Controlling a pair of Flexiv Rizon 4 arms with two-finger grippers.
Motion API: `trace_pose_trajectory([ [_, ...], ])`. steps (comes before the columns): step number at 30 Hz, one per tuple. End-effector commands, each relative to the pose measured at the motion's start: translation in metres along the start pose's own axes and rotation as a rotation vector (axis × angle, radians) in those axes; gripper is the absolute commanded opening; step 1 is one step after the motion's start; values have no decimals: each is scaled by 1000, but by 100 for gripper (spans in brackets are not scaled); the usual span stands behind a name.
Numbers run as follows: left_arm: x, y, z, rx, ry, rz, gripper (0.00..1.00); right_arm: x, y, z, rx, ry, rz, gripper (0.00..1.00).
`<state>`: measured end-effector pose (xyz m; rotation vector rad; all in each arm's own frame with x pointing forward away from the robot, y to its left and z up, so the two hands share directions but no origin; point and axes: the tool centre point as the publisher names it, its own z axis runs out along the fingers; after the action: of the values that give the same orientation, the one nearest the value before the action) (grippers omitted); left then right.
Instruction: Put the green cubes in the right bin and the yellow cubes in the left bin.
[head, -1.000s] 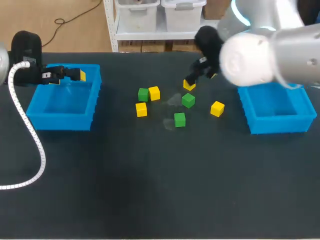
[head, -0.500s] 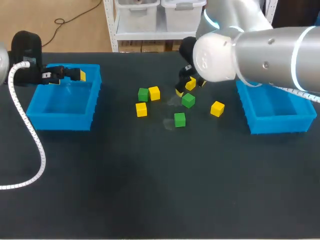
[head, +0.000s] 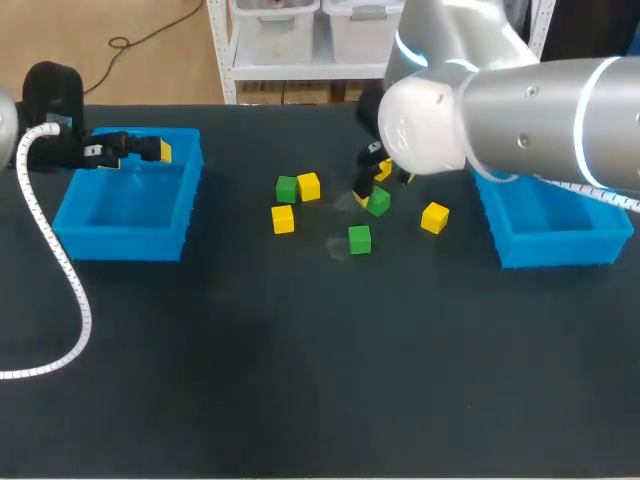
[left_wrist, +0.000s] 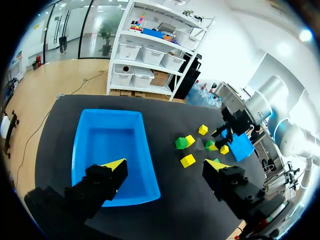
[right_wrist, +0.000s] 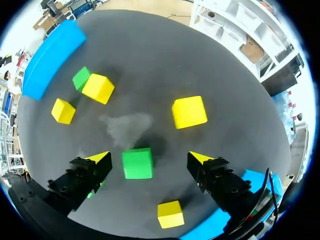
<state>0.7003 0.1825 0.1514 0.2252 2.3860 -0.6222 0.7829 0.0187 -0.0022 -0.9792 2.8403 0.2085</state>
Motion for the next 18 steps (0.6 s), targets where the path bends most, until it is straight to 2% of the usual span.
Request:
trace_pose_trajectory([
  [1,1,2,0,11,-7,2,100,10,7,4,24,-10,0,100],
  [4,1,2,0,11,-7,2,100,11,9,7,31,3,-10,100],
  [5,1,2,0,11,-7,2,100,11,9,8,39,10,-7,49],
  [6,1,2,0,11,-7,2,100,12,9,9,45,17,-4,30],
  [7,1,2,0,11,-7,2,100,13,8,10,44,22,2,0],
  [18,1,2,0,11,-7,2,100,18,3,10,53,13,19,0],
])
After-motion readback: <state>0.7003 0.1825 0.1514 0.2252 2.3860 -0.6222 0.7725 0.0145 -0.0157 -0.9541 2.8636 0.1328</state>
